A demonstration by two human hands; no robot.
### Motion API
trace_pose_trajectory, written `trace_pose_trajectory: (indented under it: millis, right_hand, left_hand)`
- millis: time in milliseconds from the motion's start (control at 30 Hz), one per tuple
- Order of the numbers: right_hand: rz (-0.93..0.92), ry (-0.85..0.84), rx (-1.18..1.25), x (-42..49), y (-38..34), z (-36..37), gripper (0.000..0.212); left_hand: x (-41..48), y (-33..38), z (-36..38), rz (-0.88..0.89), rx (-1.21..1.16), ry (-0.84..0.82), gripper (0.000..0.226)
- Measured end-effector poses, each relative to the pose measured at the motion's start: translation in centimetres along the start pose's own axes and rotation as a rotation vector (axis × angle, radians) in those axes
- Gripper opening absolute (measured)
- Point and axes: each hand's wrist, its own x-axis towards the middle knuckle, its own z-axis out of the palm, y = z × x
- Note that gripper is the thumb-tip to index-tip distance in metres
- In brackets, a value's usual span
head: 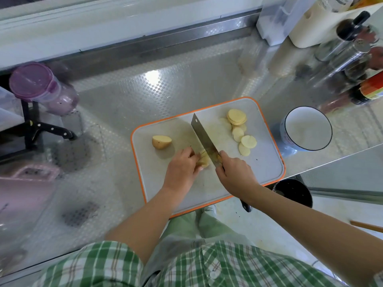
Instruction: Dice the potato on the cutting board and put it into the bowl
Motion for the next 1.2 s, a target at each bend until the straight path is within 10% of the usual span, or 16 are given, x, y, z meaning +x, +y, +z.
trace_pose_trajectory:
  millis: [1200]
  right_hand:
    - [0.016,0.082,0.089,0.2,-0.6,-0.1,0.007]
  left_hand:
    - [-0.8,0.1,-0.4,0.01,-0.03,0.034,0.034]
